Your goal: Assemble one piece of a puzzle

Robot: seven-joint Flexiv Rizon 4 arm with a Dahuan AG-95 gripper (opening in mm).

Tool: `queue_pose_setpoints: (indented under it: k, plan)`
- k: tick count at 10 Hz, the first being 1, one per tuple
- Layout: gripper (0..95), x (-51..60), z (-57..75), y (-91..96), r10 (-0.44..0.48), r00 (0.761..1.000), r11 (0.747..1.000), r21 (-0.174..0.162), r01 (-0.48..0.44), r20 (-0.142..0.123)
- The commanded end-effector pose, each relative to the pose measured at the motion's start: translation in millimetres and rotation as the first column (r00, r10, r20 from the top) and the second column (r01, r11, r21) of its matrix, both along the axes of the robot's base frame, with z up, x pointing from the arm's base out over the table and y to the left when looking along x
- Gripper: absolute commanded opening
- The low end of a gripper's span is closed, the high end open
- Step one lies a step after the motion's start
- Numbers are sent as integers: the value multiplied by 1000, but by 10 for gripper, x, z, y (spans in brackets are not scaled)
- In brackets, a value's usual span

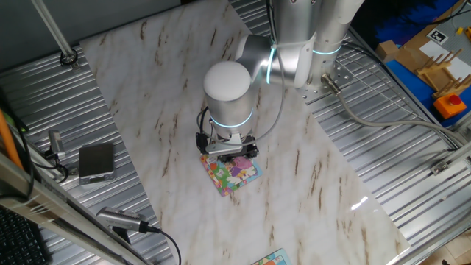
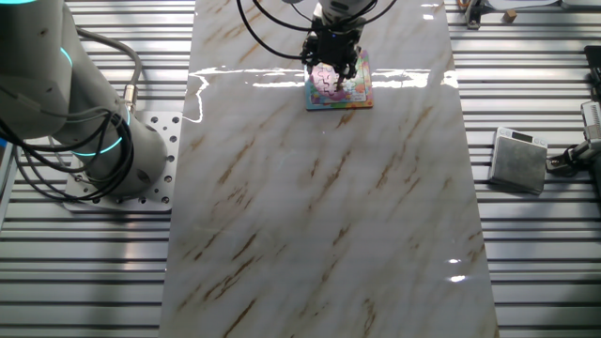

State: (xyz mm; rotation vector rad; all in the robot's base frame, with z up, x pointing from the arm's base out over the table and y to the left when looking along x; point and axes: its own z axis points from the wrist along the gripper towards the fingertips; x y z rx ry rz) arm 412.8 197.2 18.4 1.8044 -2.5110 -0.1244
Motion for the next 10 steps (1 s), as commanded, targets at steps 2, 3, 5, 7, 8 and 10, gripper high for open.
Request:
queue_pose_setpoints:
  k: [2,3,5,7,8,10]
  plan:
    - [570,-16,35,-13,3,1000,1000,5,-3,-2]
    - [570,-21,40,-13,2,1000,1000,8,-2,-2]
    - [760,-30,42,-15,4,1000,1000,9,-4,-3]
    - [760,-63,25,-22,2,1000,1000,13,-2,-3]
    - [760,-78,17,-26,2,1000,1000,14,-2,-3]
    - [760,-103,7,-33,2,1000,1000,15,-2,-2]
